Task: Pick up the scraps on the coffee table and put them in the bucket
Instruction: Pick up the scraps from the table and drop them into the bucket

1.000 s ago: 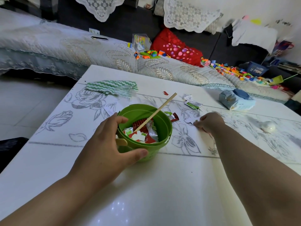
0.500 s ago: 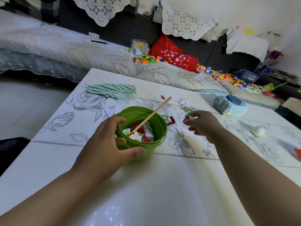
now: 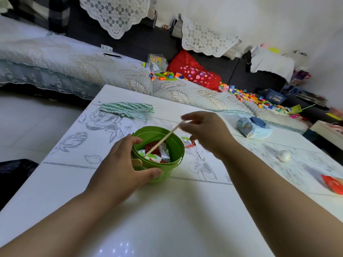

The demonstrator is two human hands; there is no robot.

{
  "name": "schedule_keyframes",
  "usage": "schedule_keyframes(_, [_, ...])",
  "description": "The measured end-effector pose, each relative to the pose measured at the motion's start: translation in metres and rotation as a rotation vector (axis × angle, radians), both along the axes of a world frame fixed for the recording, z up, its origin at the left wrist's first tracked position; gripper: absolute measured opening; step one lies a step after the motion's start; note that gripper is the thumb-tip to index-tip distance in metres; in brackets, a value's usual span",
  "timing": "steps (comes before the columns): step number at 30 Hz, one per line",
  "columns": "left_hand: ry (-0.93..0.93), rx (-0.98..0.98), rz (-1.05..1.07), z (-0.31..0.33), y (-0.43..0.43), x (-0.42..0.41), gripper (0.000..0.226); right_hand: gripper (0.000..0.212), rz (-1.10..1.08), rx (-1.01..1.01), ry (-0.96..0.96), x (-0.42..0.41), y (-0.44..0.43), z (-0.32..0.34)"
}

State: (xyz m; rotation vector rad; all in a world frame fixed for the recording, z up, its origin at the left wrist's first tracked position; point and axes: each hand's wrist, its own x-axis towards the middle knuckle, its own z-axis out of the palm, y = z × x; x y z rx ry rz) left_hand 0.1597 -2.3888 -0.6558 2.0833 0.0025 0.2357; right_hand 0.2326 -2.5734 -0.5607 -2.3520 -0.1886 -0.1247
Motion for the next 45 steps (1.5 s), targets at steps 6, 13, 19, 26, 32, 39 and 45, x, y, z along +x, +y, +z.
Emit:
schedule_keyframes(6, [0.012,0.003,0.017,0.001,0.005,0.003,0.076,0.047,-0.173,-0.385,0.044,0.062,-0.041,-0.040])
schedule_keyframes(13, [0.014,-0.028,0.010,0.001,0.003,0.005,0.070,0.066,0.090,-0.580,0.324,0.105,-0.032,-0.075])
schedule_keyframes(19, [0.015,-0.029,0.012,0.002,0.002,0.005,0.071,0.036,0.130,-0.568,0.268,0.127,-0.034,-0.080])
schedule_keyframes(26, [0.009,-0.014,0.031,-0.002,0.001,0.005,0.071,0.010,0.003,-0.494,0.234,0.117,-0.040,-0.085])
schedule_keyframes(32, [-0.009,-0.007,0.035,-0.005,0.001,0.005,0.071,0.016,-0.170,-0.274,0.220,0.093,-0.052,-0.094])
schedule_keyframes(39, [-0.007,-0.022,0.039,-0.006,0.002,0.007,0.072,0.015,-0.313,0.340,0.141,0.048,-0.062,-0.047])
schedule_keyframes(45, [-0.009,-0.031,0.024,-0.004,0.001,0.004,0.072,0.016,-0.079,0.482,0.201,-0.004,-0.027,-0.007])
